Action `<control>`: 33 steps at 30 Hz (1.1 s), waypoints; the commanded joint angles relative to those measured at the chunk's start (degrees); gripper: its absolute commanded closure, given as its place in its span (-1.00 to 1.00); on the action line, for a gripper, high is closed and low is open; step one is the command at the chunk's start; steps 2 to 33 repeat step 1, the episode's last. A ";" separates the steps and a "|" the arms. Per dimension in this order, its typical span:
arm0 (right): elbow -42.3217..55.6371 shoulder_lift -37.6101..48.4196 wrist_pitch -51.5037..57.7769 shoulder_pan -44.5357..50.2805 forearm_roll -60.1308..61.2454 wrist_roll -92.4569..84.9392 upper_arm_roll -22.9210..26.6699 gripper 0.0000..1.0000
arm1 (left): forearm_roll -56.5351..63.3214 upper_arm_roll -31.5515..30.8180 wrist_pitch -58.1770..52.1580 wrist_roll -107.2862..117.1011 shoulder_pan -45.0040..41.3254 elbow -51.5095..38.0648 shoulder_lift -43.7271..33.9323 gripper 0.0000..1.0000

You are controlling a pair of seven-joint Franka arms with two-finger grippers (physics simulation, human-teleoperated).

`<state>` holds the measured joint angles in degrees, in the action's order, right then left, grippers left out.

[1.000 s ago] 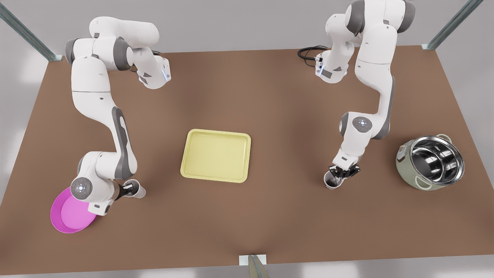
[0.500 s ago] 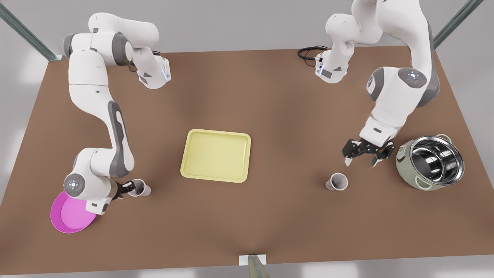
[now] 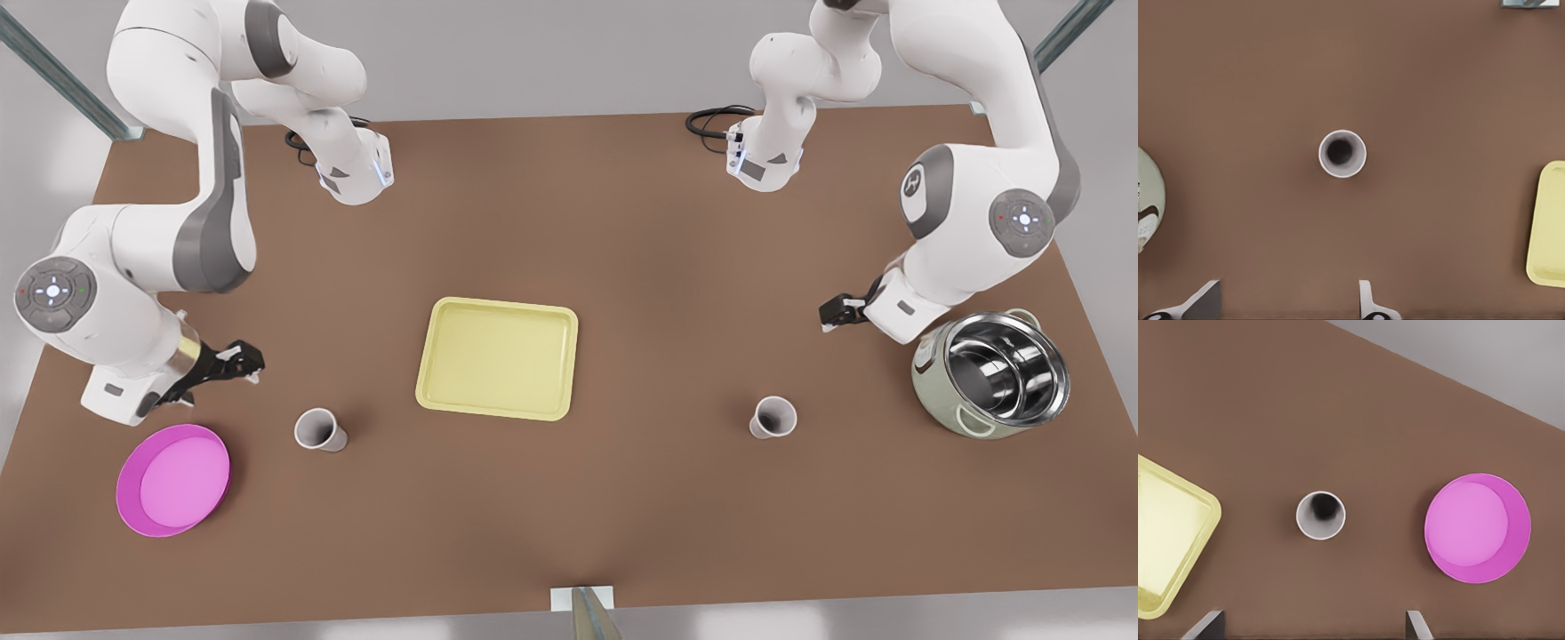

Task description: Use the left arm to pick up the white IKEA cup from the tray and place it on the middle-left position; use the right arm to pick up the white IKEA cup from the tray and place it on the middle-right position

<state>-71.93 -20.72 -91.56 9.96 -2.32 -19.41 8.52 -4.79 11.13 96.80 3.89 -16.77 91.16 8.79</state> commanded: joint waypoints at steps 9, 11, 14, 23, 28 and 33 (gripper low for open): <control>0.04 0.07 2.96 0.06 -0.40 12.65 -0.08 -1.00 | 0.13 0.03 -1.62 -3.80 0.16 -0.02 0.00 -1.00; 0.04 0.07 2.96 0.06 -0.40 12.65 -0.08 -1.00 | 0.13 0.03 -1.62 -3.80 0.16 -0.02 0.00 -1.00; 0.04 0.07 2.96 0.06 -0.40 12.65 -0.08 -1.00 | 0.13 0.03 -1.62 -3.80 0.16 -0.02 0.00 -1.00; 0.04 0.07 2.96 0.06 -0.40 12.65 -0.08 -1.00 | 0.13 0.03 -1.62 -3.80 0.16 -0.02 0.00 -1.00; 0.04 0.07 2.96 0.06 -0.40 12.65 -0.08 -1.00 | 0.13 0.03 -1.62 -3.80 0.16 -0.02 0.00 -1.00; 0.04 0.07 2.96 0.06 -0.40 12.65 -0.08 -1.00 | 0.13 0.03 -1.62 -3.80 0.16 -0.02 0.00 -1.00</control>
